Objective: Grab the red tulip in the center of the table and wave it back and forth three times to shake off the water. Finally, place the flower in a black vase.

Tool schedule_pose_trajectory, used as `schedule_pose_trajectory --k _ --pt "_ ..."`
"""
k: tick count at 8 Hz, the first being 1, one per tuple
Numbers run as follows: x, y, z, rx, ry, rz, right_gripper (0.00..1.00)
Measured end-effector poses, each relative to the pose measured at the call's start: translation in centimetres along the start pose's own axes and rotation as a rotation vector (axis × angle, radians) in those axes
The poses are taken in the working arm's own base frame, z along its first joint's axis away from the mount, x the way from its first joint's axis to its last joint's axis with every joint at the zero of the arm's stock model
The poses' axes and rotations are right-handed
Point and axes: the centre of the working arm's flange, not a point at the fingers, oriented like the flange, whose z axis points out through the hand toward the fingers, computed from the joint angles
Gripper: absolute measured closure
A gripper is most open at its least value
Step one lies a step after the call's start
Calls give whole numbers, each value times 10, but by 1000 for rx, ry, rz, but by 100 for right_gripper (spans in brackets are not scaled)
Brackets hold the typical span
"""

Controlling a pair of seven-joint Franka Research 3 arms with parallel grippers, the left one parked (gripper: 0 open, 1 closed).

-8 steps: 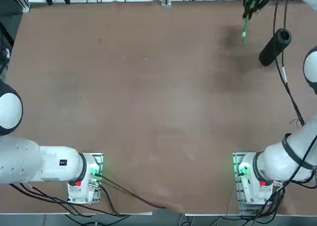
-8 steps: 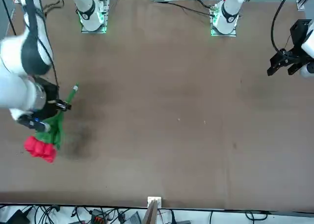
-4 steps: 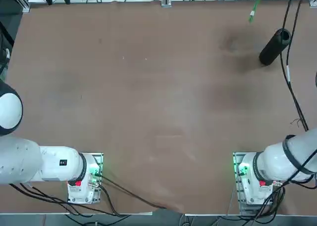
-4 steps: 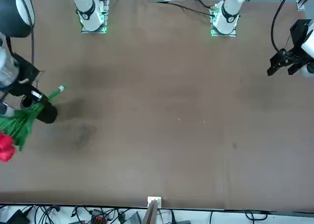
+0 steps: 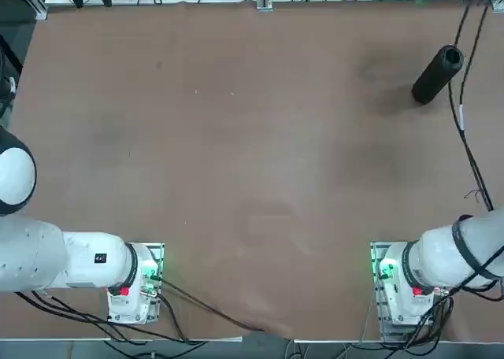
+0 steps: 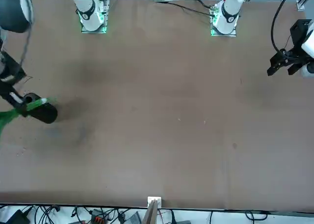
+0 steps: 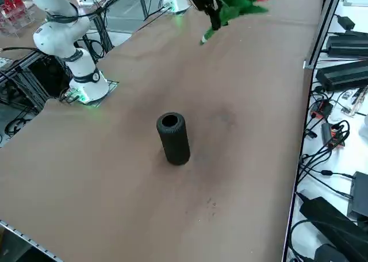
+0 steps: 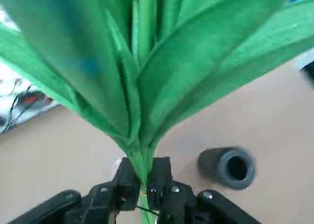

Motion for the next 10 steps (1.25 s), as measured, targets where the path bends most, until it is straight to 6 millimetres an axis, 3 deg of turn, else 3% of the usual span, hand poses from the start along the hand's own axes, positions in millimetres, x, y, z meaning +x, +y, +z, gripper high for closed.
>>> schedule_pose_trajectory --k 1,2,4,5,6,7,9,10 --pt "12 23 -14 -30 76 10 88" --pt "19 33 -17 -32 143 7 88" --pt "30 54 1 -26 205 -20 88" --pt "30 54 4 -23 210 -43 88" --pt "18 26 -3 6 215 -90 88" --pt "-10 -28 -17 58 211 -148 88" --pt "-98 -138 -51 143 159 -219 89" --pt "-140 -175 -67 163 141 -227 89"
